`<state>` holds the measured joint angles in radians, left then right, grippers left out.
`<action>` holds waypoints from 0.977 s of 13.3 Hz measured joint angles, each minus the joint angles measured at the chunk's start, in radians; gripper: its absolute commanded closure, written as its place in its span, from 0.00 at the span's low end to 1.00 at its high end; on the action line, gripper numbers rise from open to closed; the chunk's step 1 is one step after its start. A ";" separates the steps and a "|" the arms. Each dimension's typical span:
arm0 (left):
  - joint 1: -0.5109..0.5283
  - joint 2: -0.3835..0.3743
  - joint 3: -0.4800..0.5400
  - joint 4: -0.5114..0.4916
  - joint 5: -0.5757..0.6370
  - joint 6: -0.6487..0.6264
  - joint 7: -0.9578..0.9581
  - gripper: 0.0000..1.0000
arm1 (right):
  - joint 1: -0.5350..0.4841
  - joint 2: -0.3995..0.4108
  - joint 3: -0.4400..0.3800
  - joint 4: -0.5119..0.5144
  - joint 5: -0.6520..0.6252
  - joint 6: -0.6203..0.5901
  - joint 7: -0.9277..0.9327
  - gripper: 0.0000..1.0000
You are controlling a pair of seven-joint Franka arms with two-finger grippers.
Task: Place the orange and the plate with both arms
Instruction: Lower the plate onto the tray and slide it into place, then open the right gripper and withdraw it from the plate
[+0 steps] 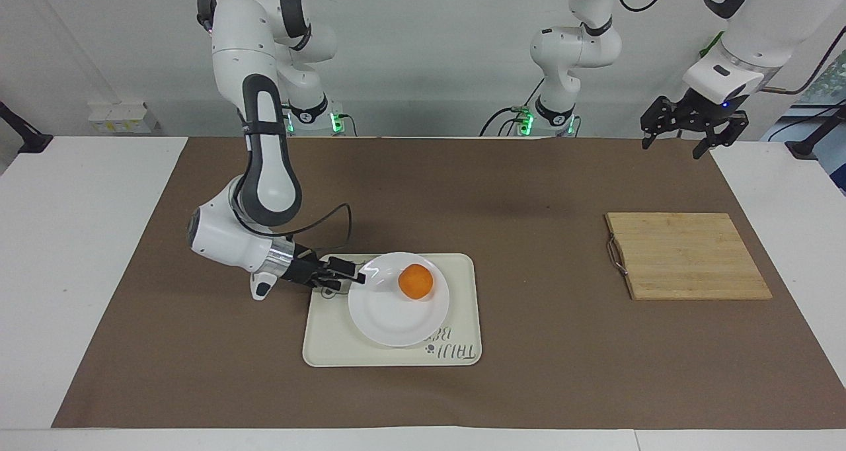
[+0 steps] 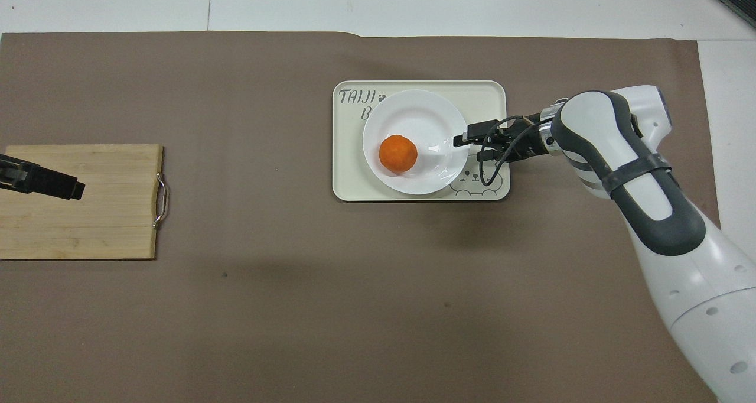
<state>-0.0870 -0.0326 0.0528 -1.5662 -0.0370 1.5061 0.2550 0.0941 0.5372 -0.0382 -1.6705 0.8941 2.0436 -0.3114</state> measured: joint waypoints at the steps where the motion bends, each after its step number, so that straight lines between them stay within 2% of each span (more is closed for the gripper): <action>1: 0.000 -0.004 0.001 0.000 0.000 -0.007 -0.003 0.00 | 0.000 -0.011 -0.003 0.002 -0.026 0.000 0.000 0.00; 4: 0.000 -0.007 0.002 0.000 0.000 -0.012 -0.013 0.00 | -0.001 -0.047 -0.014 0.009 -0.174 0.014 0.005 0.00; 6: 0.000 -0.007 0.002 0.000 0.001 -0.012 -0.013 0.00 | 0.003 -0.083 -0.013 0.013 -0.333 0.067 0.054 0.00; 9: 0.000 -0.007 0.002 0.000 0.025 -0.011 -0.013 0.00 | 0.010 -0.146 -0.002 0.015 -0.576 0.081 0.189 0.00; 13: 0.000 -0.008 0.002 0.008 0.026 -0.009 -0.014 0.00 | 0.011 -0.209 -0.010 0.015 -0.745 0.057 0.244 0.00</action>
<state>-0.0867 -0.0407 0.0548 -1.5578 -0.0114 1.4973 0.2410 0.1053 0.3283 -0.0483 -1.6556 0.1488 2.1003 -0.0670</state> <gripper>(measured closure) 0.000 0.000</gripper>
